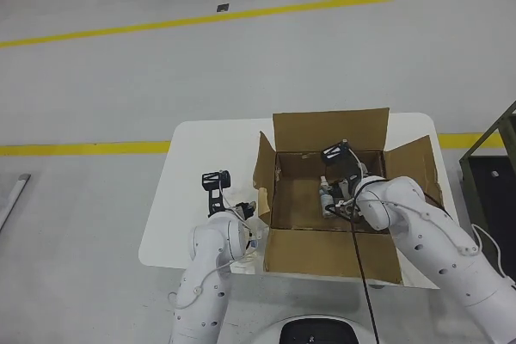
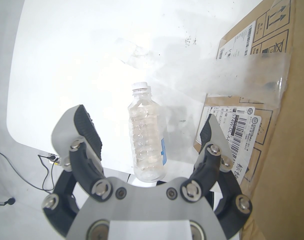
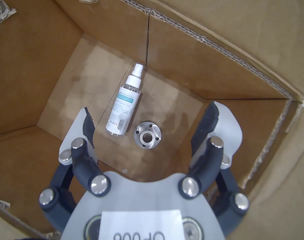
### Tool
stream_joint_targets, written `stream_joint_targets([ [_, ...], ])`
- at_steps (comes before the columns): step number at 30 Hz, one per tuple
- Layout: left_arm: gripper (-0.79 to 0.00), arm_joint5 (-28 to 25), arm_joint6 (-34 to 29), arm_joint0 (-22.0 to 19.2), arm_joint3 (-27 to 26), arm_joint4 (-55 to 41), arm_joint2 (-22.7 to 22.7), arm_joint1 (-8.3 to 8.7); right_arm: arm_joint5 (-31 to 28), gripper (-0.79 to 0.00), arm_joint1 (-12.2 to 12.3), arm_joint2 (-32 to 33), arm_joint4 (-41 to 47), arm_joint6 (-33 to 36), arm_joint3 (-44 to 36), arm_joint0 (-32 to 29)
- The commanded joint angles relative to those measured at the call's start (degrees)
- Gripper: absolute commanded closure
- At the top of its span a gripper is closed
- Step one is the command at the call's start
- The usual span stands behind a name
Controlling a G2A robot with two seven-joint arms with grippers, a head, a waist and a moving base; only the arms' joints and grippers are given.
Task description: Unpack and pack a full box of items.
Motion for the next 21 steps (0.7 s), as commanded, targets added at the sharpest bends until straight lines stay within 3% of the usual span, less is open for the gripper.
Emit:
stream_joint_targets([
  [1, -0.785, 0.00, 0.00, 0.00, 0.00, 0.00, 0.00, 0.00, 0.00, -0.785, 0.00, 0.00, 0.00, 0.00, 0.01, 0.00],
  [9, -0.785, 0.00, 0.00, 0.00, 0.00, 0.00, 0.00, 0.00, -0.69, -0.785, -0.86, -2.98, -0.57, -1.21, -0.02, -1.27],
  [15, -0.785, 0.00, 0.00, 0.00, 0.00, 0.00, 0.00, 0.00, 2.93, -0.785, -2.26, -5.80, -1.02, -0.73, 3.30, -0.77],
  [16, -0.785, 0.00, 0.00, 0.00, 0.00, 0.00, 0.00, 0.00, 3.55, -0.677, -2.57, -6.33, -1.08, -0.72, 4.27, -0.39],
  [17, -0.785, 0.00, 0.00, 0.00, 0.00, 0.00, 0.00, 0.00, 4.11, -0.631, -2.87, -6.83, -1.25, -0.90, 5.17, 0.04],
  [21, -0.785, 0.00, 0.00, 0.00, 0.00, 0.00, 0.00, 0.00, 3.78, -0.637, -4.00, -7.63, 1.30, -2.30, 10.03, 1.67],
])
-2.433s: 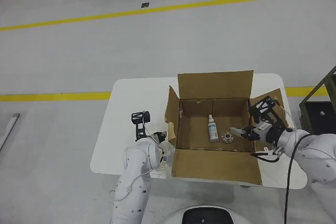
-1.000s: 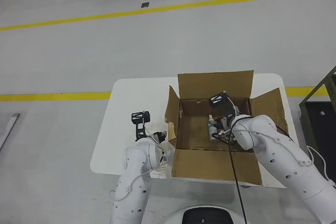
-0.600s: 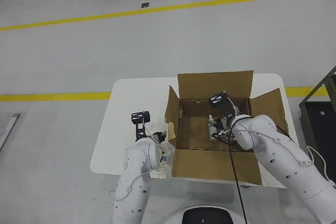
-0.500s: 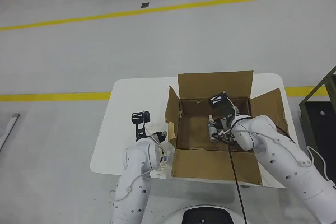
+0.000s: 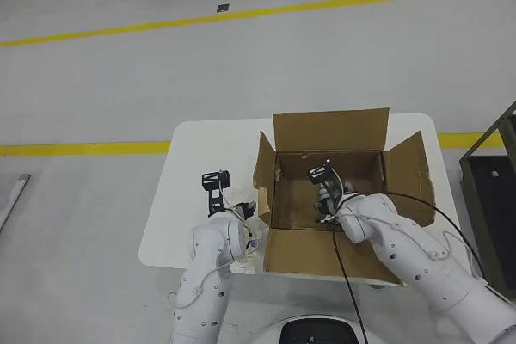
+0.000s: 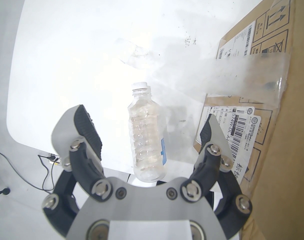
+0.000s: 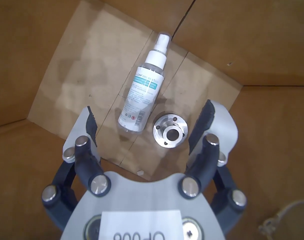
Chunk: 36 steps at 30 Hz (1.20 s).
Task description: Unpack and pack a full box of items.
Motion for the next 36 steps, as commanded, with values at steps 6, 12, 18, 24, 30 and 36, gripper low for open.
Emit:
stream_joint_targets([
  [6, -0.785, 0.00, 0.00, 0.00, 0.00, 0.00, 0.00, 0.00, -3.41, -0.566, -1.78, -1.93, 3.09, -1.50, 7.53, 3.01],
  [12, -0.785, 0.00, 0.00, 0.00, 0.00, 0.00, 0.00, 0.00, -3.94, -0.385, -2.94, -2.96, 3.58, -2.14, 10.92, 4.31],
  [18, -0.785, 0.00, 0.00, 0.00, 0.00, 0.00, 0.00, 0.00, -4.37, -0.308, -3.66, -2.88, 3.74, -2.63, 13.10, 5.15],
  [24, -0.785, 0.00, 0.00, 0.00, 0.00, 0.00, 0.00, 0.00, -4.40, 0.000, -4.19, -2.64, 3.48, -2.63, 14.03, 5.45],
  [30, -0.785, 0.00, 0.00, 0.00, 0.00, 0.00, 0.00, 0.00, -3.45, 0.000, -4.08, -0.47, 4.00, -2.82, 10.78, 4.27],
  [36, -0.785, 0.00, 0.00, 0.00, 0.00, 0.00, 0.00, 0.00, -3.84, 0.000, -2.49, 5.36, 4.38, -3.10, 2.20, -0.26],
])
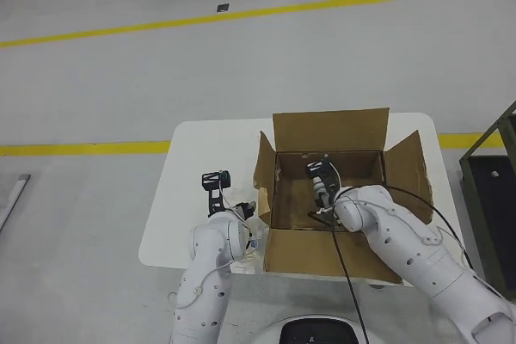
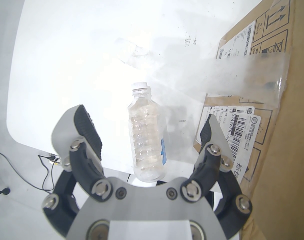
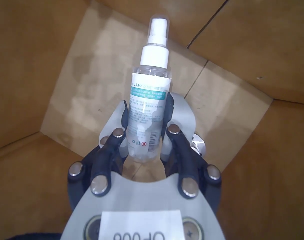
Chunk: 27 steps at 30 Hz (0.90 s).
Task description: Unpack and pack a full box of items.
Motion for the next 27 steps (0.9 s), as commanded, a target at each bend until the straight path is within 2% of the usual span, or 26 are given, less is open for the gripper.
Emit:
stream_joint_targets([
  [1, -0.785, 0.00, 0.00, 0.00, 0.00, 0.00, 0.00, 0.00, -0.22, 0.000, 0.67, 2.44, -0.04, 0.04, -4.10, -2.10],
  [9, -0.785, 0.00, 0.00, 0.00, 0.00, 0.00, 0.00, 0.00, -5.69, 0.000, 3.96, 16.27, 0.92, -1.35, -23.25, -13.98],
  [14, -0.785, 0.00, 0.00, 0.00, 0.00, 0.00, 0.00, 0.00, -8.56, 0.000, 5.24, 24.84, 2.98, -3.66, -32.23, -20.09],
  [21, -0.785, 0.00, 0.00, 0.00, 0.00, 0.00, 0.00, 0.00, -10.89, 0.000, 6.23, 32.90, 4.07, -5.30, -42.09, -25.51],
  [27, -0.785, 0.00, 0.00, 0.00, 0.00, 0.00, 0.00, 0.00, -10.92, 0.000, 6.76, 38.24, 3.78, -5.59, -46.66, -28.71],
])
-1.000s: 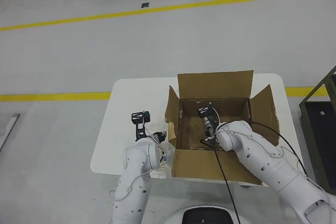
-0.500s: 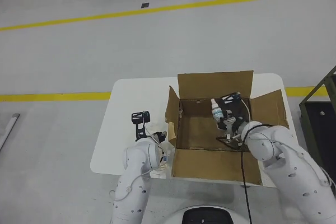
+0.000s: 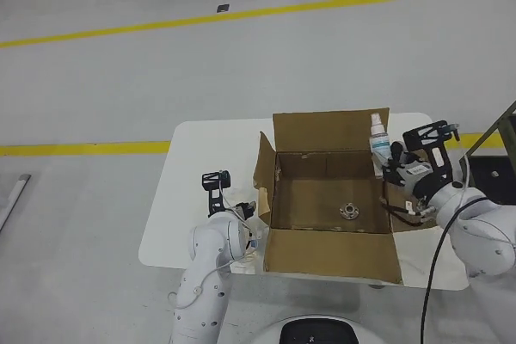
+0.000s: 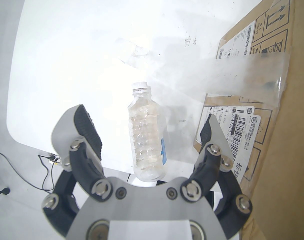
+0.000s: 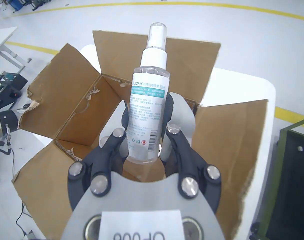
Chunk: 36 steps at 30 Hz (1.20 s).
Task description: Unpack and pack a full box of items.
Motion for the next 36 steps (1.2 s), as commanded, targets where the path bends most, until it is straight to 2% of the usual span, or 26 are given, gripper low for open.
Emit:
stream_joint_targets([
  [1, -0.785, 0.00, 0.00, 0.00, 0.00, 0.00, 0.00, 0.00, 0.34, 0.000, 0.14, 1.73, -0.26, 0.13, -0.83, -0.87],
  [11, -0.785, 0.00, 0.00, 0.00, 0.00, 0.00, 0.00, 0.00, 4.41, 0.000, 0.85, 14.94, -2.21, 0.41, -4.08, -7.20],
  [15, -0.785, 0.00, 0.00, 0.00, 0.00, 0.00, 0.00, 0.00, 5.05, 0.000, 1.22, 18.66, -3.00, 6.42, -2.32, -9.30],
  [18, -0.785, 0.00, 0.00, 0.00, 0.00, 0.00, 0.00, 0.00, 3.92, 0.000, 1.53, 18.54, -4.79, 10.45, -1.38, -9.98],
  [29, -0.785, 0.00, 0.00, 0.00, 0.00, 0.00, 0.00, 0.00, 3.51, 0.000, 1.66, 18.01, -5.97, 15.57, 1.59, -16.90],
  [36, -0.785, 0.00, 0.00, 0.00, 0.00, 0.00, 0.00, 0.00, 2.85, 0.000, 1.63, 14.58, -6.18, 18.52, 4.19, -19.65],
])
